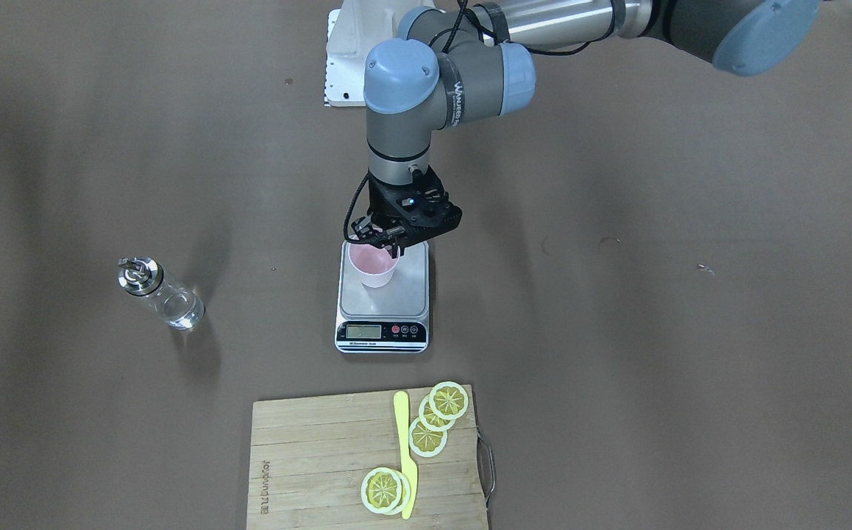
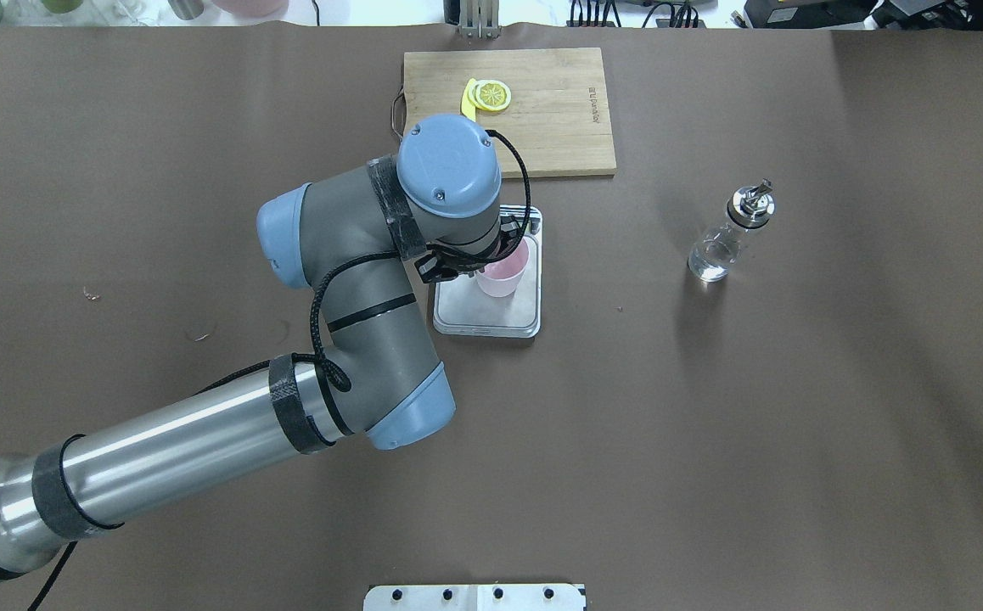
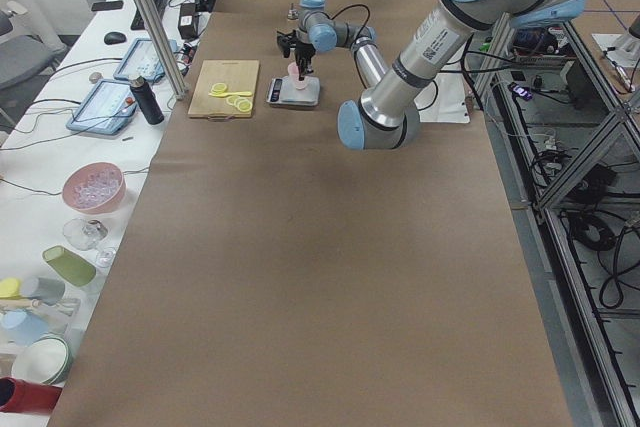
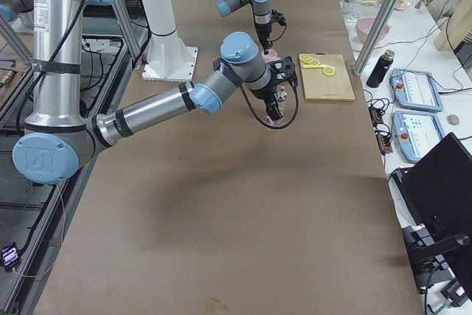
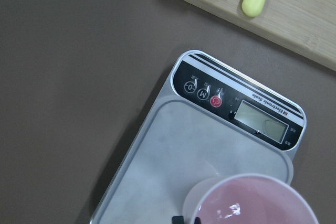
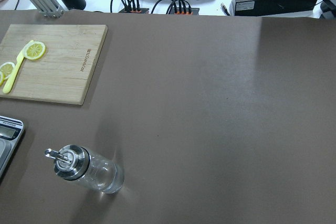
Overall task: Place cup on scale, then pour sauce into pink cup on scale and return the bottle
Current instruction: 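Open the left gripper and lift it away from the cup, then reach the right gripper to the glass sauce bottle while the left arm withdraws, then close the right gripper around the sauce bottle, then lift the sauce bottle with the right gripper and bring it above the cup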
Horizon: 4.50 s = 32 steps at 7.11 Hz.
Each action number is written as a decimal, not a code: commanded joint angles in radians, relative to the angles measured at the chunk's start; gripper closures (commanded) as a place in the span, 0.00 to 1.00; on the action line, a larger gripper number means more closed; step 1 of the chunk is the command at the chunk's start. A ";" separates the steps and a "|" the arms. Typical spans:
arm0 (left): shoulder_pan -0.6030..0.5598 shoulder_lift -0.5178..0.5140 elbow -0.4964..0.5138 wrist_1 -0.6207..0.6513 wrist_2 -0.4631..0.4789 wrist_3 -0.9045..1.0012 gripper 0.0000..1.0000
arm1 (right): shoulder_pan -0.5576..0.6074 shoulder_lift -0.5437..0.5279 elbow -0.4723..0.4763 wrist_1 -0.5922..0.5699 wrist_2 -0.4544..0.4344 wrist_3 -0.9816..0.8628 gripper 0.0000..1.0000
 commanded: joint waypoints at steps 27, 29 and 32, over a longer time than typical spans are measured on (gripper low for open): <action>-0.218 0.233 -0.243 0.124 -0.151 0.306 0.02 | -0.861 0.171 -0.552 0.876 -1.165 0.193 0.09; -0.218 0.233 -0.243 0.124 -0.151 0.308 0.02 | -0.854 0.179 -0.553 0.879 -1.165 0.193 0.10; -0.218 0.233 -0.243 0.124 -0.151 0.308 0.02 | -0.835 0.202 -0.558 0.876 -1.162 0.193 0.23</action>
